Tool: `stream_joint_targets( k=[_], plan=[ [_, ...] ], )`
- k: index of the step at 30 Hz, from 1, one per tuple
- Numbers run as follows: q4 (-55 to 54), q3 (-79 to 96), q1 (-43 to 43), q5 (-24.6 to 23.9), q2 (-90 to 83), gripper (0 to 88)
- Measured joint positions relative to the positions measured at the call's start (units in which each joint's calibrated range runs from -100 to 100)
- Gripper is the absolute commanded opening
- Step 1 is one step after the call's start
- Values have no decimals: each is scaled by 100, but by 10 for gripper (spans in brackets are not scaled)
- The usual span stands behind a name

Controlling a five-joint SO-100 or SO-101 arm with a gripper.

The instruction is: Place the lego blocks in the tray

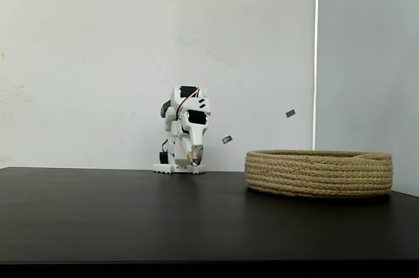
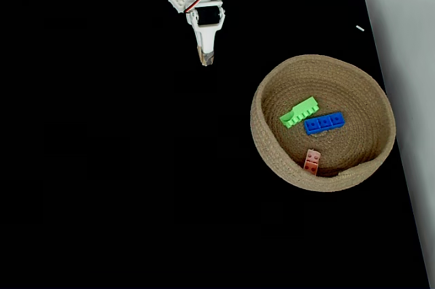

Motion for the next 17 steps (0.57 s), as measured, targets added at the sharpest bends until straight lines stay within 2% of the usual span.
stream_joint_targets(
  k=[17],
  plan=[
    [0,0,114,-171,0,3]
  ],
)
